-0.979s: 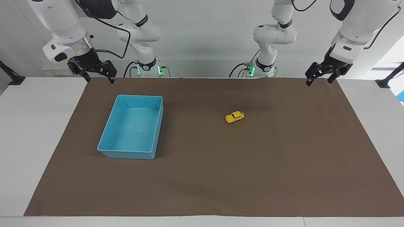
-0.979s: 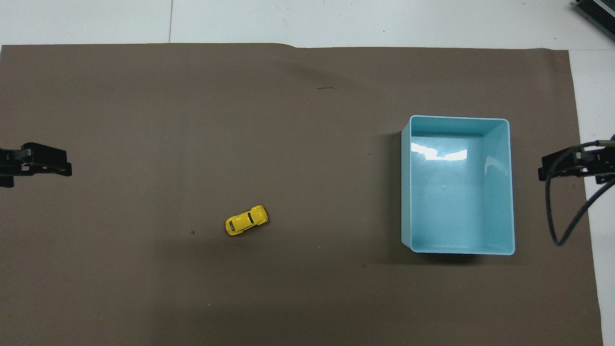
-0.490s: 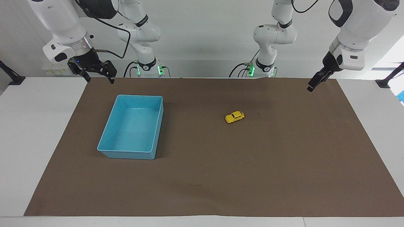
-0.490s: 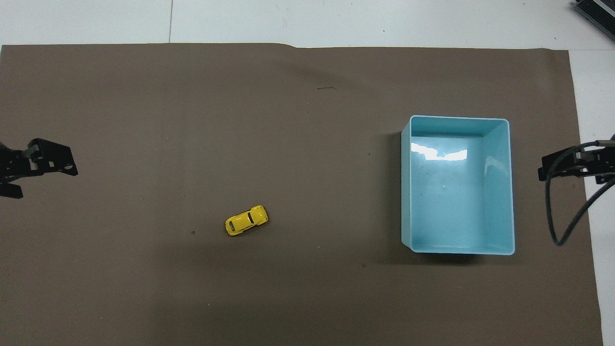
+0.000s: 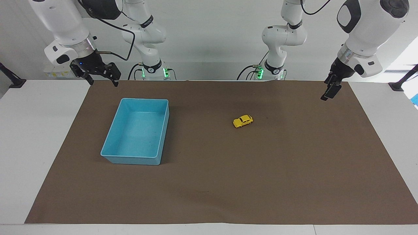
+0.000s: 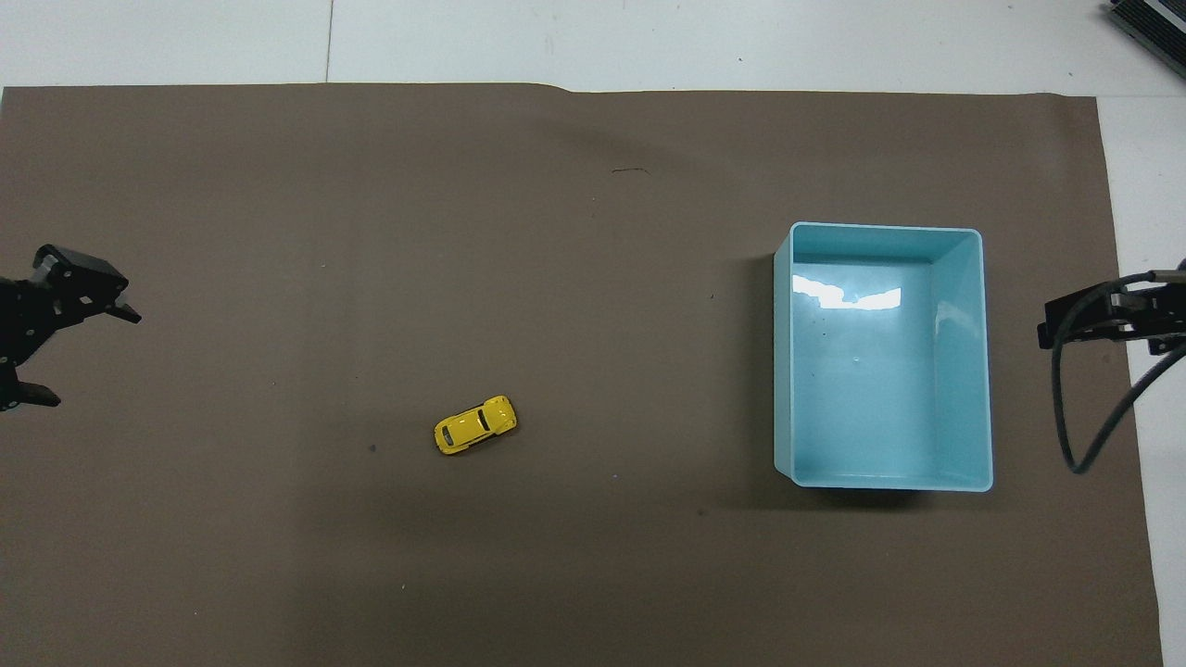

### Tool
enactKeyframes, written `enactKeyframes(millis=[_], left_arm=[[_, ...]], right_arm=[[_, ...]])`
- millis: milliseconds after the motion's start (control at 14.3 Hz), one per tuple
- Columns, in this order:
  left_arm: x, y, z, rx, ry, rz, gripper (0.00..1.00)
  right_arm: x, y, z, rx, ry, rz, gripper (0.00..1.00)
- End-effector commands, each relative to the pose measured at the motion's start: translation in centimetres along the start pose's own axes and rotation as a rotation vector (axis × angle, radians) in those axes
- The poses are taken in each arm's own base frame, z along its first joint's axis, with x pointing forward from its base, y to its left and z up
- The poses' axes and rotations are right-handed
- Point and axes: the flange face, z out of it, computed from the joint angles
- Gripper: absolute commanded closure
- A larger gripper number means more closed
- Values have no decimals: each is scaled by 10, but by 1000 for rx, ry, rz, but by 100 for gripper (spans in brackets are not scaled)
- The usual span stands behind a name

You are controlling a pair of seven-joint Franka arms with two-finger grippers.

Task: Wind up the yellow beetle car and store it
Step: 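Reach the left gripper toward the yellow toy car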

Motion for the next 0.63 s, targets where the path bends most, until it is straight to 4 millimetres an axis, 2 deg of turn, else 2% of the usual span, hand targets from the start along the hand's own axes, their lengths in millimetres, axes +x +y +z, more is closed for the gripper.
enactKeyframes(millis=[0, 140, 280, 559], left_arm=[[-15, 7, 9, -32, -8, -138, 0], [-38, 15, 20, -33, -19, -169, 0], [-52, 21, 26, -43, -27, -234, 0], [-83, 31, 59, -45, -34, -402, 0]], right_arm=[[-1, 0, -1, 3, -4, 0, 0], [-1, 0, -1, 3, -4, 0, 0], [-1, 0, -1, 4, -3, 0, 0], [-1, 0, -1, 3, -4, 0, 0]])
